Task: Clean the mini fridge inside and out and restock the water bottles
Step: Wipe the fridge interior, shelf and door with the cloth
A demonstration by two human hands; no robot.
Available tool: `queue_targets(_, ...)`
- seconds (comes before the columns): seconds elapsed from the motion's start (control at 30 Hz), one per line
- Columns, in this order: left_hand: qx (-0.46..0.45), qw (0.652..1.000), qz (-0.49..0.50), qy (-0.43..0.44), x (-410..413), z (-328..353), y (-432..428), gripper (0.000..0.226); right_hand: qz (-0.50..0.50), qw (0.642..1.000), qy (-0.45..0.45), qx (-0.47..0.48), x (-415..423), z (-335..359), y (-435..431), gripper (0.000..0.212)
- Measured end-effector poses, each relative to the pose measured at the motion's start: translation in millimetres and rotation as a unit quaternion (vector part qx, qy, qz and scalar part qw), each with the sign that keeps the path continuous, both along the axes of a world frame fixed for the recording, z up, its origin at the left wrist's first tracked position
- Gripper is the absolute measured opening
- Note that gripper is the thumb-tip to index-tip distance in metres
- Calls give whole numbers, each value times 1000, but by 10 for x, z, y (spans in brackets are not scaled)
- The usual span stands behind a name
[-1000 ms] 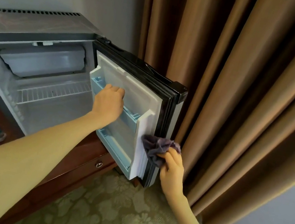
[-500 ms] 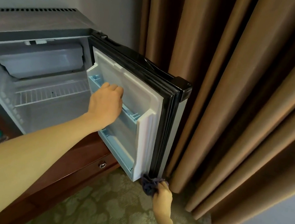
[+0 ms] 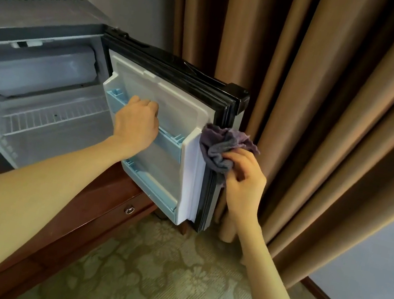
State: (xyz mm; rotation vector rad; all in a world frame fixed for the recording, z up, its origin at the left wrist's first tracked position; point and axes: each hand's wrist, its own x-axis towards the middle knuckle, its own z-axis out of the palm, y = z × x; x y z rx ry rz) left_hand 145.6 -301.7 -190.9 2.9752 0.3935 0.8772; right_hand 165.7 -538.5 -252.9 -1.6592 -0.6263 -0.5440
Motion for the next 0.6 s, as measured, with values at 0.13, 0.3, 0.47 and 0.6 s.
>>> queue_targets(0.13,-5,1000,2,3,4,-9,7,18,-7,999,44,22,-32,-478,19,30)
queue_targets(0.3,7,1000,-1,-5,17,-35,19,18,-55,975,214,27,-186,-1495,96,41)
queue_targets(0.47,22,1000,-12,-15,49,-81,56,17,-138,906,399,-27,-198,-2279,157,32)
queue_targets(0.6,30,999,-13,-26,38,-121,91,16,-157,866,473,-48,-177,-2597,232,32)
